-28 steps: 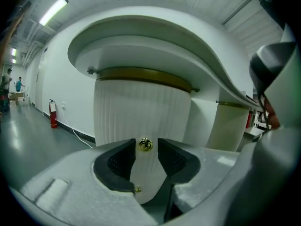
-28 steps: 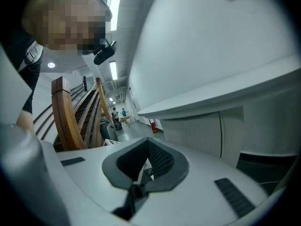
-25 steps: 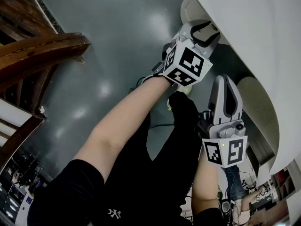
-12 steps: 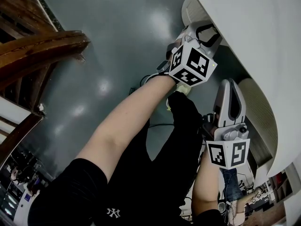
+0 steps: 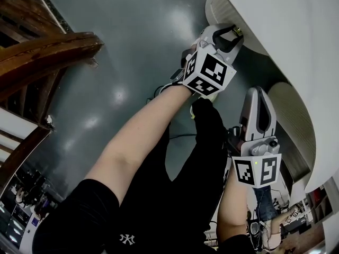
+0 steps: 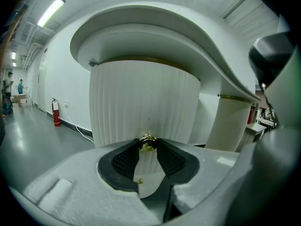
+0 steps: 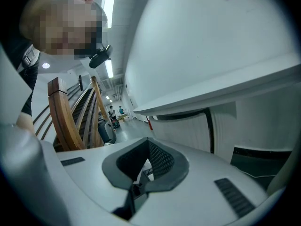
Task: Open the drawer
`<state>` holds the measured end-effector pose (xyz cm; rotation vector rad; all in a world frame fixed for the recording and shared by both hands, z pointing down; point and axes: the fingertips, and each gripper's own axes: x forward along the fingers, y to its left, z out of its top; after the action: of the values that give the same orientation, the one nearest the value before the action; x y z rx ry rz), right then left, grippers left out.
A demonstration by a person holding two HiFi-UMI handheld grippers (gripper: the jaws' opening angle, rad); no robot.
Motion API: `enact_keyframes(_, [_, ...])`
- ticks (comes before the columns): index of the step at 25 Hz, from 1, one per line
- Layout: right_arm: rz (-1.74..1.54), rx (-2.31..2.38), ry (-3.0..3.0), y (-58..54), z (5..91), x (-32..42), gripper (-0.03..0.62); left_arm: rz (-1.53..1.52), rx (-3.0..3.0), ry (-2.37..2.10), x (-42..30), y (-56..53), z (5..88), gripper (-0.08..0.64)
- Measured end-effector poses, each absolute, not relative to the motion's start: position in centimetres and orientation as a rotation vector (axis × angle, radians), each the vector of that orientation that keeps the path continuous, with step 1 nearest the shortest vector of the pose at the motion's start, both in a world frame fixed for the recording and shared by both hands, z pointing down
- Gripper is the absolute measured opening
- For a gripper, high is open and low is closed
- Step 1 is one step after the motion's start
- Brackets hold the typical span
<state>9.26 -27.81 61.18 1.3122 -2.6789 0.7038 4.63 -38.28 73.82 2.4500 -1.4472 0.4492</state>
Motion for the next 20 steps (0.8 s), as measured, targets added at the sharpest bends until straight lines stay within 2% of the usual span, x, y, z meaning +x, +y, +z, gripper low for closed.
enact_keyframes(7, [0.716, 1.291, -2.667, -24.2, 60.9, 6.2, 0.015, 0.475, 2.432, -1.41, 1.8, -33.5, 74.5, 0.123])
enact_keyframes(12, [0.725, 1.279, -2.656, -19.0, 60.8, -0.6, 0.015, 0.495, 2.415, -1.401, -5.3, -27.5, 75.2, 0.123])
enact_keyframes(20, [0.738, 1.287, -2.656, -17.1, 60.2, 2.4, 0.015, 0.553, 2.414, -1.363, -2.7, -24.3, 75.7, 0.123])
